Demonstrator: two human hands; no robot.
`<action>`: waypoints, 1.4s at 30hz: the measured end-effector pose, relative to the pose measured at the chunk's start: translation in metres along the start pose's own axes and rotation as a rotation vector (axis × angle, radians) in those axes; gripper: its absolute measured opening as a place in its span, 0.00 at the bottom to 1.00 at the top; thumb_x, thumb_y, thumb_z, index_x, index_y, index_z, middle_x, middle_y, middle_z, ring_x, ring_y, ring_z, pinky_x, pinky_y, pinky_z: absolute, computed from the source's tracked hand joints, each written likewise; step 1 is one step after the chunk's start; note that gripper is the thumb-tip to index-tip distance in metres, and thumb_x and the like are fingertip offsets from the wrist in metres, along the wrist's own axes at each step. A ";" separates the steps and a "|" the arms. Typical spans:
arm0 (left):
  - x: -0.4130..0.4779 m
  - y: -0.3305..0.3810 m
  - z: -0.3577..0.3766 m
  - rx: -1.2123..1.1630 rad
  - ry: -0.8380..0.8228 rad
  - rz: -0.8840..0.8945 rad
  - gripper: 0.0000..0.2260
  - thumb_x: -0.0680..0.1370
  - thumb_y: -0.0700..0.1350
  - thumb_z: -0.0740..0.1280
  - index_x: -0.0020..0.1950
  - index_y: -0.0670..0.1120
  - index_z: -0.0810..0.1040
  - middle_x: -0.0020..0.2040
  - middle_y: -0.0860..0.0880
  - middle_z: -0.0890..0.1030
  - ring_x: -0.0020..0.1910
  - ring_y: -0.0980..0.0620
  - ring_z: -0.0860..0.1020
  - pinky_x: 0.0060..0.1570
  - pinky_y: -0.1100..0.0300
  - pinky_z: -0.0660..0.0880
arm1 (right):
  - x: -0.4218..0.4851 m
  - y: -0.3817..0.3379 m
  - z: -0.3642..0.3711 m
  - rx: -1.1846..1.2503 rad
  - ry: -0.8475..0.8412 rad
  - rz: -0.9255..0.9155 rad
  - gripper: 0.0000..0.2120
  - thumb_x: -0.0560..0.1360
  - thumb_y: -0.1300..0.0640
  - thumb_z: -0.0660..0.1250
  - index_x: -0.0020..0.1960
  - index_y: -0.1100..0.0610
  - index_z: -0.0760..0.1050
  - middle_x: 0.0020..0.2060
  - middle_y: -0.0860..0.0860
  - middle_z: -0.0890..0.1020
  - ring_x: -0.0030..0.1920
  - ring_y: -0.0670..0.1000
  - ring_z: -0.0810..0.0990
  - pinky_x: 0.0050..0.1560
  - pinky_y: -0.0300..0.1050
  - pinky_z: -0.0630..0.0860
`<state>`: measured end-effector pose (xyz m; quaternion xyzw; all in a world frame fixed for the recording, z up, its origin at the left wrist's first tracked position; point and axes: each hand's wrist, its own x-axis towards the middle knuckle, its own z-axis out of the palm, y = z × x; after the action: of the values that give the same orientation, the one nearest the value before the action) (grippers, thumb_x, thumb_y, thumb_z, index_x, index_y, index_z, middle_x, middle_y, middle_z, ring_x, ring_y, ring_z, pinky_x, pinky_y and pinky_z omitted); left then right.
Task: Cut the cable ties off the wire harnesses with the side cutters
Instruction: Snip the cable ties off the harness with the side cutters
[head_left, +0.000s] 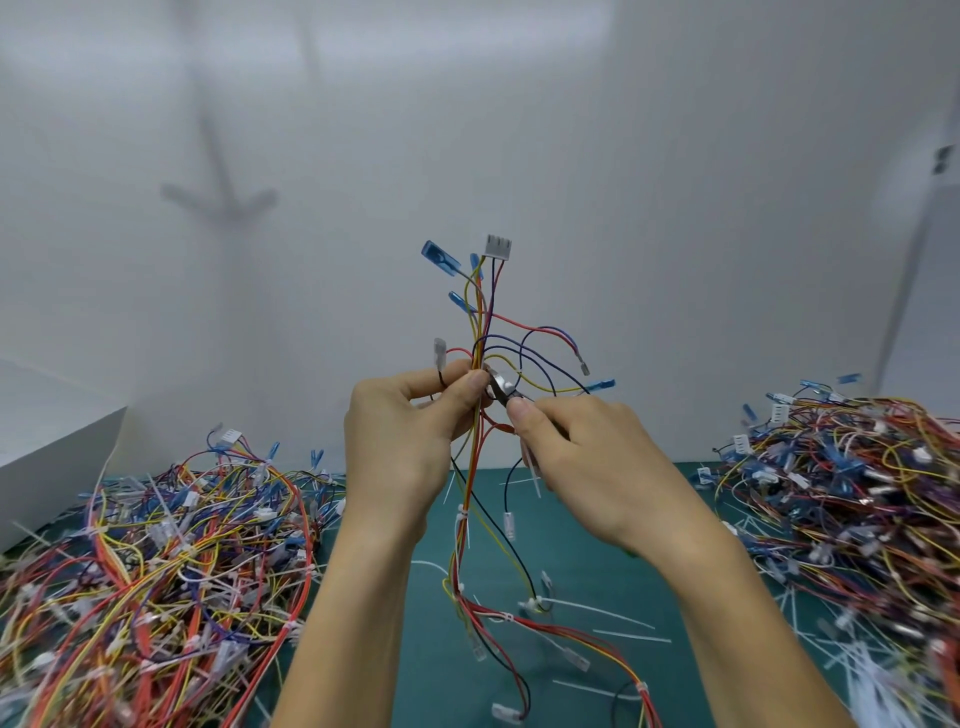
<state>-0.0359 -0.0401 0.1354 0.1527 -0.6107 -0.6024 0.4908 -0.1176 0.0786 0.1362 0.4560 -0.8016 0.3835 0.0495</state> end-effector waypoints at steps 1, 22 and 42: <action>0.000 0.000 0.000 0.001 -0.001 0.005 0.04 0.72 0.38 0.74 0.46 0.44 0.85 0.39 0.48 0.87 0.40 0.51 0.86 0.41 0.66 0.80 | 0.000 0.000 0.000 0.006 0.000 0.002 0.25 0.82 0.41 0.52 0.34 0.55 0.69 0.30 0.51 0.75 0.34 0.54 0.74 0.38 0.52 0.71; -0.002 -0.001 0.002 0.039 0.011 0.100 0.06 0.73 0.40 0.74 0.44 0.50 0.83 0.40 0.50 0.87 0.41 0.53 0.86 0.43 0.65 0.80 | 0.001 -0.002 -0.002 0.176 -0.017 0.068 0.27 0.82 0.41 0.55 0.37 0.61 0.76 0.29 0.57 0.77 0.31 0.55 0.73 0.42 0.60 0.79; -0.001 -0.002 0.001 0.338 0.058 0.360 0.12 0.75 0.42 0.74 0.44 0.61 0.82 0.46 0.53 0.84 0.45 0.52 0.84 0.50 0.48 0.81 | 0.002 0.003 -0.001 0.419 -0.122 0.118 0.25 0.83 0.43 0.56 0.34 0.56 0.76 0.26 0.51 0.76 0.26 0.49 0.74 0.30 0.45 0.75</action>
<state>-0.0372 -0.0387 0.1334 0.1387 -0.7058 -0.3899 0.5750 -0.1218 0.0787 0.1359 0.4311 -0.7312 0.5155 -0.1173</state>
